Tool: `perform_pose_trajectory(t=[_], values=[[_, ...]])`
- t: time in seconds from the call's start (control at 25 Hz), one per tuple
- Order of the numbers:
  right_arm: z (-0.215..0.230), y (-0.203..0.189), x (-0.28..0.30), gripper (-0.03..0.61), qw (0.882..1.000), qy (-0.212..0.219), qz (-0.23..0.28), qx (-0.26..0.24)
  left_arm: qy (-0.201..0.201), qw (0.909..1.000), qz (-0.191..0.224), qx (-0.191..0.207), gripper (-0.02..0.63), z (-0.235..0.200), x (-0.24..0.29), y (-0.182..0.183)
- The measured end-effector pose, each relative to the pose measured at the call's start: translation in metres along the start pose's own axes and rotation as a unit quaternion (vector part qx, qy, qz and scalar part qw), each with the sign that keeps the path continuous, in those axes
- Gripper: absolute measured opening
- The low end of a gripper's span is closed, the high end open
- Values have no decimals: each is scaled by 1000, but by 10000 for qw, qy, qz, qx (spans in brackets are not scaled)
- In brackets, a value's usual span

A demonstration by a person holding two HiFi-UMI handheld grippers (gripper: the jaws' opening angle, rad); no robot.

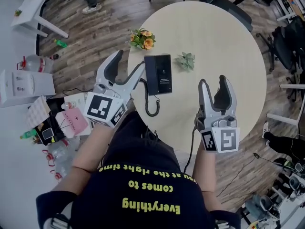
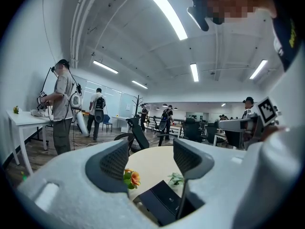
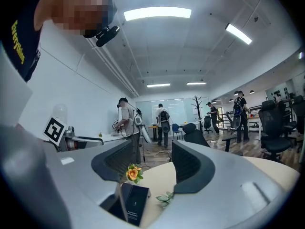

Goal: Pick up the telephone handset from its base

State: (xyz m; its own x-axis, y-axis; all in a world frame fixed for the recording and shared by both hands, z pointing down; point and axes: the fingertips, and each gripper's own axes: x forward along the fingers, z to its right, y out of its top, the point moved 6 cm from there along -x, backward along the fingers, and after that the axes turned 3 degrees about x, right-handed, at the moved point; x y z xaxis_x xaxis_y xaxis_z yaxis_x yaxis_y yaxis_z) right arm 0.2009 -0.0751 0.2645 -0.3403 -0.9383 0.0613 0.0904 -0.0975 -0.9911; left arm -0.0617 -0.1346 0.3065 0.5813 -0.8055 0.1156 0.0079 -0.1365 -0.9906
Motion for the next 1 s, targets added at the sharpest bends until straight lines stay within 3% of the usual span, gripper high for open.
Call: perform_pose_trajectory(t=[0.24, 0.68, 1.0], values=[[4, -21, 17, 255, 9996, 65, -261, 69, 113, 9999, -85, 27, 296, -4, 10, -27], [6, -55, 41, 254, 9975, 182, -626, 265, 46, 9957, -847, -373, 296, -14, 26, -104], [7, -70, 51, 253, 9958, 249, -809, 337, -287, 9869, -1461, -626, 272, 0, 39, -155]])
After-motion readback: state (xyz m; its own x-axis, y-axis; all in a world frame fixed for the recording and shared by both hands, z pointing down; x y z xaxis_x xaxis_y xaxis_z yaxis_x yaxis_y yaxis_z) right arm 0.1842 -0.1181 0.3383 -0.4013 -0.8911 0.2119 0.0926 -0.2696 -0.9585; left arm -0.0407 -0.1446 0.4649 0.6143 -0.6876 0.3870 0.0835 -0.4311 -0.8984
